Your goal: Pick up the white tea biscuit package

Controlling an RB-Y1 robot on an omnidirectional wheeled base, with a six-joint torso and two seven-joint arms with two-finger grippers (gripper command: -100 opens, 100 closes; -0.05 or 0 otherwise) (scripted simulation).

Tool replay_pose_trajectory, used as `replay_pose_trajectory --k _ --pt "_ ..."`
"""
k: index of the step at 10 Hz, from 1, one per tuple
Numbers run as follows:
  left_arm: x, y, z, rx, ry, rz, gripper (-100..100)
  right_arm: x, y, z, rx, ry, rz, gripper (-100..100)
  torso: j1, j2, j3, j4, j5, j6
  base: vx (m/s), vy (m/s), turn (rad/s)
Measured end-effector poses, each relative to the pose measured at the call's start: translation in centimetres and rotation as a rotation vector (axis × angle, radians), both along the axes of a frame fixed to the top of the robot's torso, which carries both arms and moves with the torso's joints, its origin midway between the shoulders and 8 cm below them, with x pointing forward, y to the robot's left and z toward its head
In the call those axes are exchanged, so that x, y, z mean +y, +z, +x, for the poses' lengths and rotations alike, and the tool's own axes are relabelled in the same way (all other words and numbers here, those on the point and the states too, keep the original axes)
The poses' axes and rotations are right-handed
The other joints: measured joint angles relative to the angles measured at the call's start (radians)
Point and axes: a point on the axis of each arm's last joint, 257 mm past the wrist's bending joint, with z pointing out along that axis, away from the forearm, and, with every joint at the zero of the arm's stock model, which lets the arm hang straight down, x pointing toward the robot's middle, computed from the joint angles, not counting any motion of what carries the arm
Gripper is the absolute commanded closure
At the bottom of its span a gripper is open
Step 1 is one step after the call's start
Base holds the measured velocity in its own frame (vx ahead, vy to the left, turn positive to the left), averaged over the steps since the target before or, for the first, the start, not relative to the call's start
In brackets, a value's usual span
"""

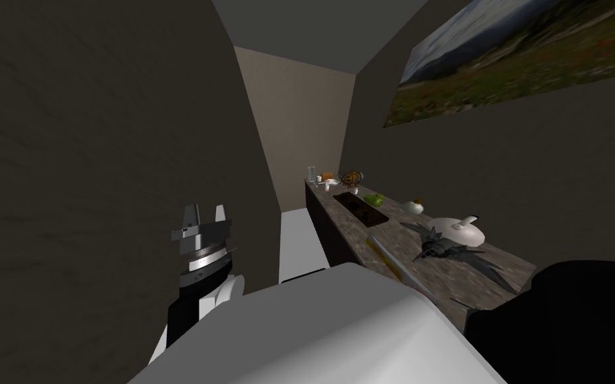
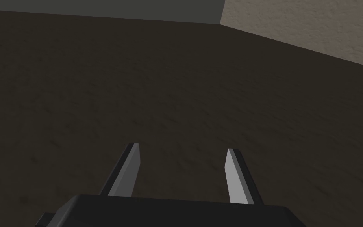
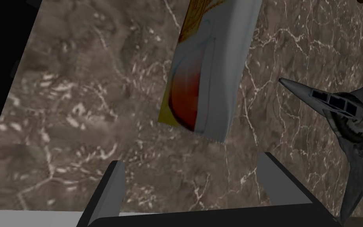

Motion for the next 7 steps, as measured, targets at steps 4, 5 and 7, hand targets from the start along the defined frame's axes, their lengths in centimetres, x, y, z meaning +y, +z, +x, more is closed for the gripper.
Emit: replay_pose_trajectory --k 4,5,7 --pt "0.0 0.0 0.0 0.000 0.000 0.000 0 -0.1 -0.3 -4.0 0.109 -0.092 0.074 -100 0.001 -0.004 -0.002 -0.001 0.000 0.000 0.163 -0.001 0.016" --pt "0.0 0.0 0.0 0.000 0.000 0.000 0 0.0 -0.2 -4.8 0.126 -0.117 0.092 -100 0.000 -0.002 -0.001 -0.001 0.000 0.000 0.154 -0.017 0.019" --pt "0.0 0.0 0.0 0.000 0.000 0.000 0 0.3 0.1 -6.5 0.169 -0.169 0.130 -100 0.000 -0.002 -0.002 -0.001 0.000 0.000 0.158 0.005 0.014"
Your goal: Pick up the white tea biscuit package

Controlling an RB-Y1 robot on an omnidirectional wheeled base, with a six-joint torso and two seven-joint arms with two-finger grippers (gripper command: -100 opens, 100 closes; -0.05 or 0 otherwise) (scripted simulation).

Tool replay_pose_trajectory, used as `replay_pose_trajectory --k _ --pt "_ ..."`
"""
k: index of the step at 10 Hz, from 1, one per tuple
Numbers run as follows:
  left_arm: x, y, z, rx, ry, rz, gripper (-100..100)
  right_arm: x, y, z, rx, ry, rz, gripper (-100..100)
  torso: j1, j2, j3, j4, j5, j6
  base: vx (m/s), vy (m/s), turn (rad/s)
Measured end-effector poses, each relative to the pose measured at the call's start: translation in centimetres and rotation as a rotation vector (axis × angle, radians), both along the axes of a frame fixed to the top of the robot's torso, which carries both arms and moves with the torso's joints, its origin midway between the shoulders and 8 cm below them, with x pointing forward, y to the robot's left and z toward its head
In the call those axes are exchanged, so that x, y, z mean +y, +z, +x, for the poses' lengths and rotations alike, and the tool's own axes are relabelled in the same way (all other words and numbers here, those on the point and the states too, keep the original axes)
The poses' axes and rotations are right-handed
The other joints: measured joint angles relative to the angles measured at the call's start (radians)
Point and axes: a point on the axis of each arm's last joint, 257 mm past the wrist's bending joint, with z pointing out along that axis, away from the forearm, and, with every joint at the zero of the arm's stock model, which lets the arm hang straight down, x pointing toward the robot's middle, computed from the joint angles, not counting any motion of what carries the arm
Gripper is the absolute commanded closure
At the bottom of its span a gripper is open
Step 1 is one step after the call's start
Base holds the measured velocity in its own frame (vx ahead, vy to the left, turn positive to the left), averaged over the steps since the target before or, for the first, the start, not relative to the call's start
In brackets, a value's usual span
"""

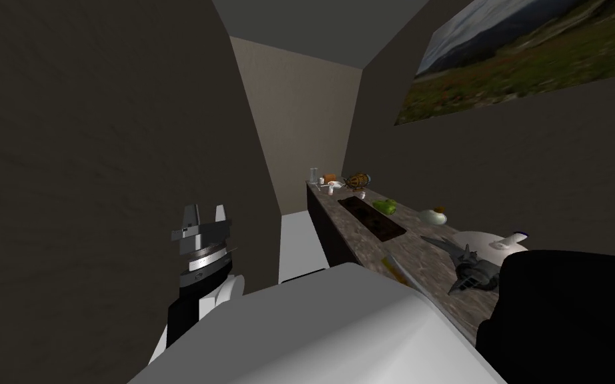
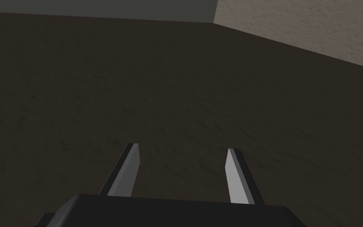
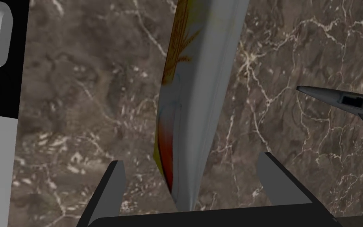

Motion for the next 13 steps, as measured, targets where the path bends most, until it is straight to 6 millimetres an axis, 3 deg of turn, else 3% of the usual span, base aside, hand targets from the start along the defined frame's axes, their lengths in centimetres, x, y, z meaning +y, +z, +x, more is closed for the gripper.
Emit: replay_pose_trajectory --k 9,13 --pt "0.0 0.0 0.0 0.000 0.000 0.000 0 1.8 1.7 -6.0 0.166 -0.214 0.163 -100 0.000 -0.004 -0.002 -0.001 0.000 0.000 0.167 -0.007 0.010" --pt "0.0 0.0 0.0 0.000 0.000 0.000 0 2.6 2.3 -7.5 0.206 -0.283 0.217 -100 0.000 0.000 0.000 0.000 0.000 0.000 0.138 -0.008 0.004"
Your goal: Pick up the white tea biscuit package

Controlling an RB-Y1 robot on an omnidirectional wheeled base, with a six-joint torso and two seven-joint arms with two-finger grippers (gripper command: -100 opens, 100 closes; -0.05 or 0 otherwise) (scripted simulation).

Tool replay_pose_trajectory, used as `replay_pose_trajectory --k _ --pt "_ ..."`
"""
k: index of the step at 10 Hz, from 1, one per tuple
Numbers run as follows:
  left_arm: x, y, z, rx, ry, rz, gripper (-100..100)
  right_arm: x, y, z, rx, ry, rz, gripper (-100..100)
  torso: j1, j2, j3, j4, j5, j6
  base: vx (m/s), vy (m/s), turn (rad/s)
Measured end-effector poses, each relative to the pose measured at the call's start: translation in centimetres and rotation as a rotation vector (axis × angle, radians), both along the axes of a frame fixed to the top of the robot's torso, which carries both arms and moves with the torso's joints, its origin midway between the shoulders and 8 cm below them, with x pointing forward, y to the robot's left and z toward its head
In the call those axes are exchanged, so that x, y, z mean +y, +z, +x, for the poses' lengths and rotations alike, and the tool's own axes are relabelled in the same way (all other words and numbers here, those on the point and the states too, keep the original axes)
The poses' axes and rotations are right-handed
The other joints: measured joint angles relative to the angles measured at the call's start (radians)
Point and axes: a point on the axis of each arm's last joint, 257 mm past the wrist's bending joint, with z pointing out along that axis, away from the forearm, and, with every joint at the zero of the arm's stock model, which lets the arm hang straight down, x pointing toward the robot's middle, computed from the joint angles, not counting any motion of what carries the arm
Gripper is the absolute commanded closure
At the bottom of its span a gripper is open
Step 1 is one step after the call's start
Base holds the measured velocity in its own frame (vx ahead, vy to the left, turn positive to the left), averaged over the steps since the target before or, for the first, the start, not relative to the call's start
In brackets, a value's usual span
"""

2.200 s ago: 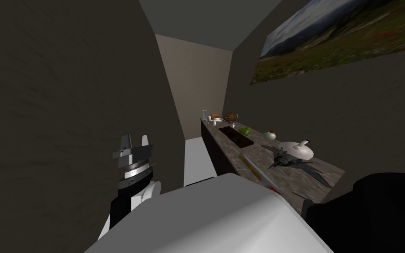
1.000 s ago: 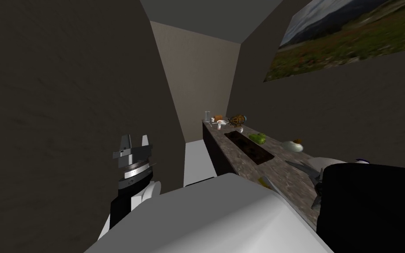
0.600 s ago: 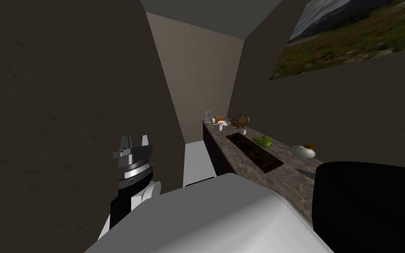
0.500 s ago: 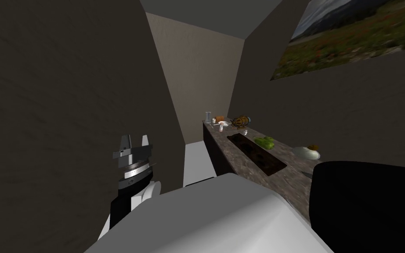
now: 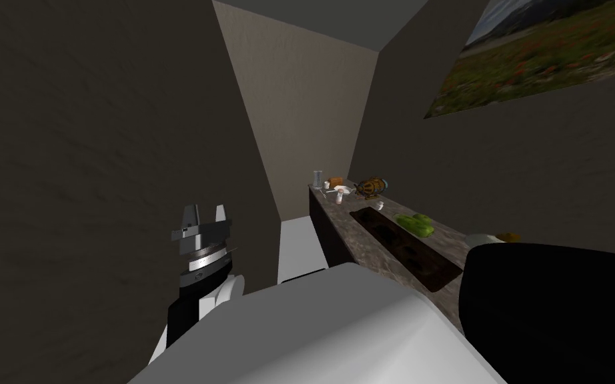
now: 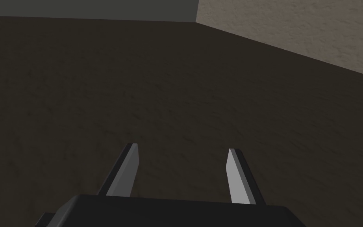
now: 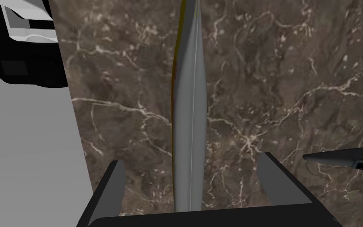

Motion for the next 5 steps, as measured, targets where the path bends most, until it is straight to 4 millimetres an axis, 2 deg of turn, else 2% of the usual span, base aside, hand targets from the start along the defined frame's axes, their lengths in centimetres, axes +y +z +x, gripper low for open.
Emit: replay_pose_trajectory --k 1,2,3,5 --pt "0.00 0.00 0.00 0.000 0.000 0.000 0 0.28 0.16 -0.38 0.009 -0.014 0.013 -100 0.000 0.000 0.000 0.000 0.000 0.000 0.062 -0.008 0.003" --pt "0.00 0.00 0.00 0.000 0.000 0.000 0 0.35 0.17 -0.43 0.010 -0.015 0.016 0 0.000 0.004 0.002 0.001 0.000 0.000 0.012 -0.001 0.002" --pt "0.00 0.01 0.00 0.000 0.000 0.000 0 0.34 0.17 -0.41 0.010 -0.015 0.015 -100 0.000 0.008 0.005 0.002 0.000 0.000 0.021 -0.003 -0.016" --pt "0.00 0.00 0.00 0.000 0.000 0.000 0 0.17 -0.61 -0.80 0.008 -0.013 0.014 -100 0.000 0.010 0.006 0.002 0.000 0.000 0.025 0.001 -0.016"
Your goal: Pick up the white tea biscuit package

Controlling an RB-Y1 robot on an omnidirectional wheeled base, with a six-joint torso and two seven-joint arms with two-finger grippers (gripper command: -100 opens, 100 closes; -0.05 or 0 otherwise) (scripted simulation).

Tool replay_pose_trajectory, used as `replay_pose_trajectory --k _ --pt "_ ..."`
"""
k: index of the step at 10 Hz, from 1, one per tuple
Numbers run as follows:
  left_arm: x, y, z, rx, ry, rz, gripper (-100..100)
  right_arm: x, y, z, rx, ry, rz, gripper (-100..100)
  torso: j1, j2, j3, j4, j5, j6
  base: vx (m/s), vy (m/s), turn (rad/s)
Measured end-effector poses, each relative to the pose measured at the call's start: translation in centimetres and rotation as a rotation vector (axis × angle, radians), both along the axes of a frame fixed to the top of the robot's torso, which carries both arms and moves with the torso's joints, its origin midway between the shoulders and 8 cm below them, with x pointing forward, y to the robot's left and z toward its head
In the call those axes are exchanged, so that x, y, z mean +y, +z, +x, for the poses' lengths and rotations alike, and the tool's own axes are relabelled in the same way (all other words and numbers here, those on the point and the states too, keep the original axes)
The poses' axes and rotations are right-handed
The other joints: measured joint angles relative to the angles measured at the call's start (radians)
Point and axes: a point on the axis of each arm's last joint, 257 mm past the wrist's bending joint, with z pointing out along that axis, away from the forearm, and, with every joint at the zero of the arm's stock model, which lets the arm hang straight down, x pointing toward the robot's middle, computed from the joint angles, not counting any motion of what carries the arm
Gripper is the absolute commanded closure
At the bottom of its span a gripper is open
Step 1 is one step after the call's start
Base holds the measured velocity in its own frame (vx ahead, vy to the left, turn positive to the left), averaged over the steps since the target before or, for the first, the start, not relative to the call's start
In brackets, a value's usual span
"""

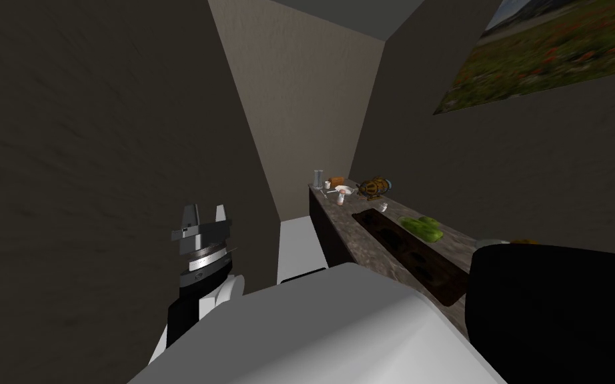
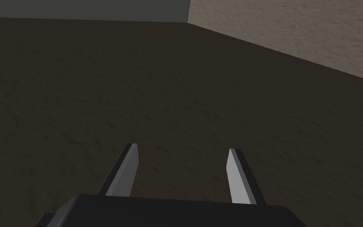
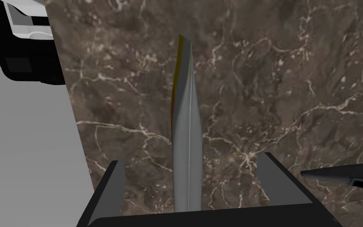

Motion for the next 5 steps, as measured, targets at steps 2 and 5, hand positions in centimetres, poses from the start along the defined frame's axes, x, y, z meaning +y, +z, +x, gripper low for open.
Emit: replay_pose_trajectory --k 2,5 --pt "0.0 0.0 0.0 0.000 0.000 0.000 0 -0.1 -1.0 -0.4 -0.002 0.003 0.000 -100 0.000 0.000 0.000 0.000 0.000 0.000 0.025 -0.001 -0.016" --pt "0.0 0.0 0.0 0.000 0.000 0.000 0 -0.1 -1.6 -0.7 -0.002 0.005 0.001 100 0.000 0.001 0.001 0.000 0.000 0.000 0.004 0.000 -0.002"
